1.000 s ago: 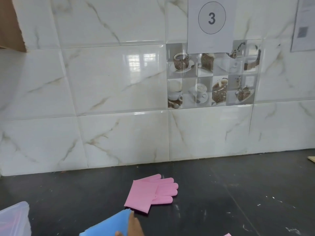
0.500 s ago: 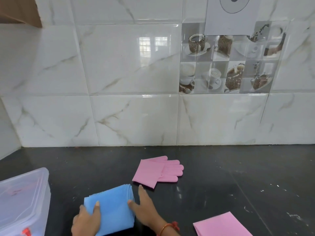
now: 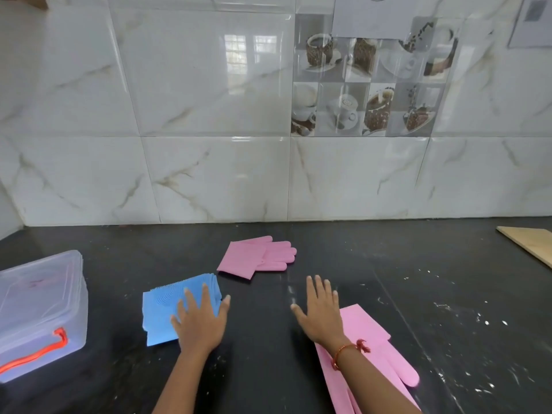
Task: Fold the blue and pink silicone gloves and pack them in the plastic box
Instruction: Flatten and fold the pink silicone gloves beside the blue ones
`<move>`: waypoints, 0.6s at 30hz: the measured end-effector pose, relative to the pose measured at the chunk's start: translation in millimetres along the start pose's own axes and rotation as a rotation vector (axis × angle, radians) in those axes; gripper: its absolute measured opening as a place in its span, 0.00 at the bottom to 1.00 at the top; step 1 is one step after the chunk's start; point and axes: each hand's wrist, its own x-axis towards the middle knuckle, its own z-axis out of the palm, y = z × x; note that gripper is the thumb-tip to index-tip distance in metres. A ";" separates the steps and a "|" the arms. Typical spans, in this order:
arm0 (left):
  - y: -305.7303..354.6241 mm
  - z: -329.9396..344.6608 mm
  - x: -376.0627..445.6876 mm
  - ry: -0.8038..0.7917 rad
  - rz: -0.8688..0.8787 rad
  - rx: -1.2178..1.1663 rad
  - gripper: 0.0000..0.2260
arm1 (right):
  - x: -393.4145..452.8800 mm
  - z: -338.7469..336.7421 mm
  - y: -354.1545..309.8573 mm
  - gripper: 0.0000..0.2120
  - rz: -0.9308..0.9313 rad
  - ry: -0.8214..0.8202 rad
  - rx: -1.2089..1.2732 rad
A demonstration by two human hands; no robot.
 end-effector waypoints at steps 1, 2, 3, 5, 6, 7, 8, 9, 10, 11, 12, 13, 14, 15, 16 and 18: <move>5.1 2.9 -5.1 -0.040 0.053 0.034 0.30 | -5.0 0.0 6.0 0.34 0.023 -0.009 -0.013; 9.1 6.7 -9.6 -0.081 0.101 0.073 0.31 | -9.3 -0.3 11.9 0.34 0.050 -0.013 -0.015; 11.9 10.9 -14.1 -0.115 0.141 0.110 0.31 | -12.9 -0.4 17.8 0.34 0.083 -0.016 -0.016; 14.1 16.2 -22.3 -0.174 0.185 0.170 0.31 | -20.0 -1.8 30.6 0.35 0.159 0.007 -0.033; 14.0 17.5 -24.3 -0.197 0.187 0.187 0.31 | -22.7 -3.5 37.3 0.35 0.205 0.035 -0.053; 13.7 17.9 -25.5 -0.212 0.187 0.202 0.31 | -25.3 -6.1 44.1 0.36 0.261 0.064 -0.067; 12.9 17.9 -25.9 -0.220 0.188 0.217 0.31 | -28.4 -8.8 50.9 0.37 0.328 0.082 -0.062; 13.1 16.9 -26.4 -0.224 0.188 0.228 0.31 | -31.6 -11.9 57.6 0.38 0.397 0.085 -0.036; 13.4 15.4 -25.9 -0.227 0.189 0.236 0.31 | -35.0 -15.1 63.2 0.39 0.456 0.076 -0.004; 13.9 14.7 -25.4 -0.230 0.194 0.241 0.31 | -38.6 -18.5 68.0 0.39 0.497 0.060 0.016; 14.6 13.7 -25.1 -0.233 0.201 0.246 0.31 | -41.3 -21.9 71.6 0.38 0.518 0.046 0.021; 15.5 13.1 -24.9 -0.235 0.207 0.251 0.31 | -42.4 -24.5 74.4 0.37 0.530 0.033 0.023; 16.3 12.7 -25.4 -0.237 0.212 0.258 0.31 | -43.1 -27.5 76.2 0.35 0.536 0.019 0.035; 17.1 12.8 -25.6 -0.237 0.219 0.264 0.31 | -42.9 -29.3 76.3 0.33 0.536 -0.008 0.067; 18.1 12.7 -26.7 -0.236 0.227 0.269 0.31 | -42.6 -30.4 74.3 0.30 0.526 -0.034 0.109; 19.0 14.0 -29.8 -0.242 0.239 0.290 0.31 | -41.4 -28.5 69.0 0.25 0.474 -0.073 0.204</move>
